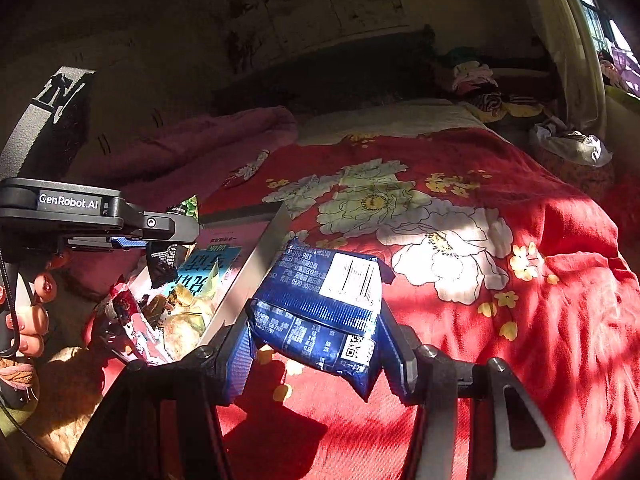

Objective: Organize snacks
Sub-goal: 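Carry the green-black bag and blue wafer pack over the tray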

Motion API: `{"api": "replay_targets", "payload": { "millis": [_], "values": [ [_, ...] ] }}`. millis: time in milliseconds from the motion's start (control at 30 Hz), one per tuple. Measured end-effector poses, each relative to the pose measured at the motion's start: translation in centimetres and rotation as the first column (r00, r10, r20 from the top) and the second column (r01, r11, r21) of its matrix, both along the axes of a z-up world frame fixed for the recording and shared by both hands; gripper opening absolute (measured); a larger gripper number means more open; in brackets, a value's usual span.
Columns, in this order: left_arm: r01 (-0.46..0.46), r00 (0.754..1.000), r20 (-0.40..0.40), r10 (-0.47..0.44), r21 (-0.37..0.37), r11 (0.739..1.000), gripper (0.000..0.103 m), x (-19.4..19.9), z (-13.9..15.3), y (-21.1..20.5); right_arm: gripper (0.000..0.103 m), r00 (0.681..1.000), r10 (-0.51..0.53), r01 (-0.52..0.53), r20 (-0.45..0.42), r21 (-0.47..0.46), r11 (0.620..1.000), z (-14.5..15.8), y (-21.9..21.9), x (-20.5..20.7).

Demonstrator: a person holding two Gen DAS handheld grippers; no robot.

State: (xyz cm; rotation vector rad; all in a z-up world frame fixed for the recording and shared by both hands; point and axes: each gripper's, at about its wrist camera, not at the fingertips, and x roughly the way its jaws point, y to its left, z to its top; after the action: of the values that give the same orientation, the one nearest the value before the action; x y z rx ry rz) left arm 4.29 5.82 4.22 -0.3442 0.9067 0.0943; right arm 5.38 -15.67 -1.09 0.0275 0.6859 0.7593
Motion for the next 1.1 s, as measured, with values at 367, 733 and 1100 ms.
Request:
{"api": "replay_targets", "payload": {
  "millis": [367, 733, 1100],
  "values": [
    [-0.111, 0.992, 0.054, 0.112, -0.023, 0.994, 0.036, -4.8, 2.2, 5.7, 0.055, 0.993, 0.120, -0.120, 0.010, -0.004, 0.993, 1.3, 4.3, -3.3],
    [-0.260, 0.966, 0.011, 0.260, -0.038, 0.965, 0.036, -9.7, -0.1, 12.6, 0.055, 0.977, 0.214, -0.214, 0.007, -0.028, 0.977, 1.5, 7.9, -5.7],
    [-0.233, 0.972, -0.040, 0.231, -0.052, 0.971, 0.036, -10.7, -2.7, 12.7, 0.055, 0.952, 0.306, -0.306, -0.004, -0.059, 0.950, 1.2, 11.2, -8.3]
  ]
}}
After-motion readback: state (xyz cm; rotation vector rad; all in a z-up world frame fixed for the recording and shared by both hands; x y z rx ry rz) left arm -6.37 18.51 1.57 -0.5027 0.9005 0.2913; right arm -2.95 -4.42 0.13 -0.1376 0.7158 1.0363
